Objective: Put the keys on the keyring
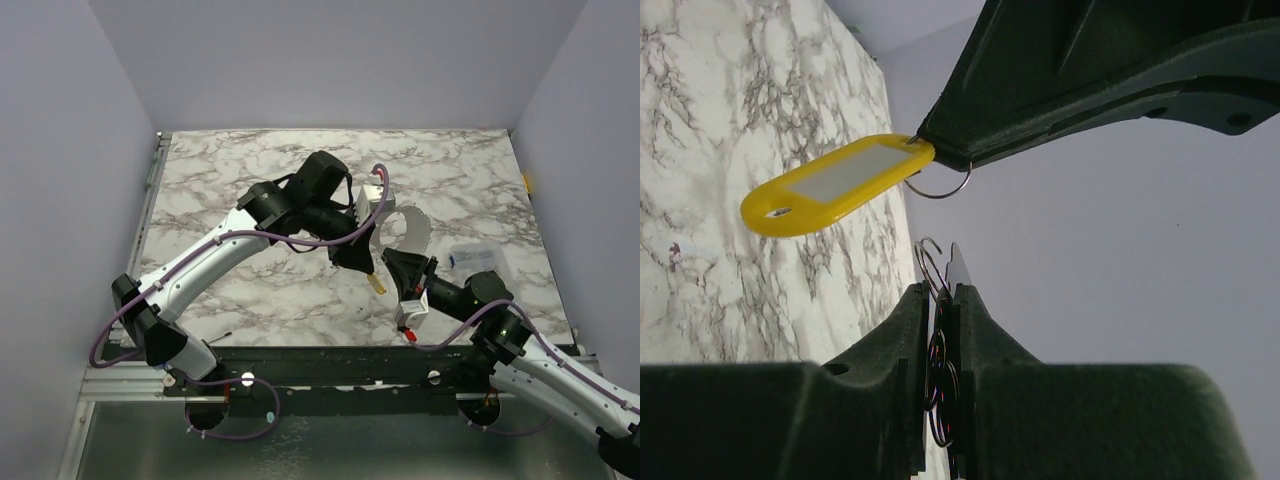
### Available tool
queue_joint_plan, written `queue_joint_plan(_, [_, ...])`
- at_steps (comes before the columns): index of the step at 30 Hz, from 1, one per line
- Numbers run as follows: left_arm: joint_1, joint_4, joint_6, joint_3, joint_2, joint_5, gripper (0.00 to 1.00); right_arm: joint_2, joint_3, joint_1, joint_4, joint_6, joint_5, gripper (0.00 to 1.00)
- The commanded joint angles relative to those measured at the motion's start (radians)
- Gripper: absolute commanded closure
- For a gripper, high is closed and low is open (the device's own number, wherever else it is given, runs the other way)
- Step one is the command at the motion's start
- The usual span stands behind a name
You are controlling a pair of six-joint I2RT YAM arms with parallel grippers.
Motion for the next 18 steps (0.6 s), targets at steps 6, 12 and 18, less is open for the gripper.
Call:
queue_joint_plan(6, [-0.016,0.082,-0.077,-0.026,0.031,-0.082,1.00,-0.009,0.008,0.006,0.038,-0.034,0.011,0.99])
queue_joint_plan(12, [-0.017,0.084,-0.107,-0.013,0.049,-0.122,1.00,0.002,0.009,0.010,0.040,-0.037,0.000,0.99])
queue_joint_plan(18, [-0.016,0.084,-0.116,-0.012,0.041,-0.134,1.00,-0.005,0.006,0.013,0.032,-0.047,0.007,0.99])
